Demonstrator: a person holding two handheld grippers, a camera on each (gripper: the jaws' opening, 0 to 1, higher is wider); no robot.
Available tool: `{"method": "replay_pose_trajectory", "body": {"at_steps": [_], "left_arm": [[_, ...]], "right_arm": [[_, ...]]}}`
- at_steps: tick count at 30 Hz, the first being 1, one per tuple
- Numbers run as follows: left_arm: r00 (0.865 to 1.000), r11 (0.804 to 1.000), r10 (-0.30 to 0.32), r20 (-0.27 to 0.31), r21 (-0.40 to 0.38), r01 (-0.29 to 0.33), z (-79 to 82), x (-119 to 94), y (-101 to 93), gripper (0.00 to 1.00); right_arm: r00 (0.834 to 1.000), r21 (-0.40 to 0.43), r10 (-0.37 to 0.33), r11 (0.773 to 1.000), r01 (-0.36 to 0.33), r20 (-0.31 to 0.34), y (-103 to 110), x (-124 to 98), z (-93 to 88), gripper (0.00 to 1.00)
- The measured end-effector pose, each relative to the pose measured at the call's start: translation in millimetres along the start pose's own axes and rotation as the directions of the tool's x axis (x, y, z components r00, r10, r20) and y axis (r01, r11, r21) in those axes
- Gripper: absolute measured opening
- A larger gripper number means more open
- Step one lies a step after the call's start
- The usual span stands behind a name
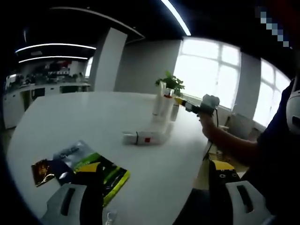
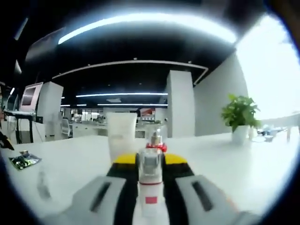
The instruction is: Arrange the skincare products in the storage area until every visible bottle or jar stands upright without overlapping.
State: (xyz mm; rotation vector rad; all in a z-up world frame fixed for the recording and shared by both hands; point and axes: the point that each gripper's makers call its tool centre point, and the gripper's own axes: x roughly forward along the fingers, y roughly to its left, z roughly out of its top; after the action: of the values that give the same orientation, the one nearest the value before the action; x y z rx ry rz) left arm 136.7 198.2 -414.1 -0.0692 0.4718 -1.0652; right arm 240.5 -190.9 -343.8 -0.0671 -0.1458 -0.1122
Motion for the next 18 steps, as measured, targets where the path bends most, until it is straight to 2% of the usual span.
{"method": "replay_pose_trajectory", "body": {"at_steps": [18], "left_arm": [[1.000, 1.000, 0.008, -0.008, -0.011, -0.008, -3.9, -1.4, 1.5, 0.95]], "right_arm": [[0.998, -0.007, -0.062, 0.998, 0.062, 0.017, -3.3, 3.5, -7.8, 0.17]]}}
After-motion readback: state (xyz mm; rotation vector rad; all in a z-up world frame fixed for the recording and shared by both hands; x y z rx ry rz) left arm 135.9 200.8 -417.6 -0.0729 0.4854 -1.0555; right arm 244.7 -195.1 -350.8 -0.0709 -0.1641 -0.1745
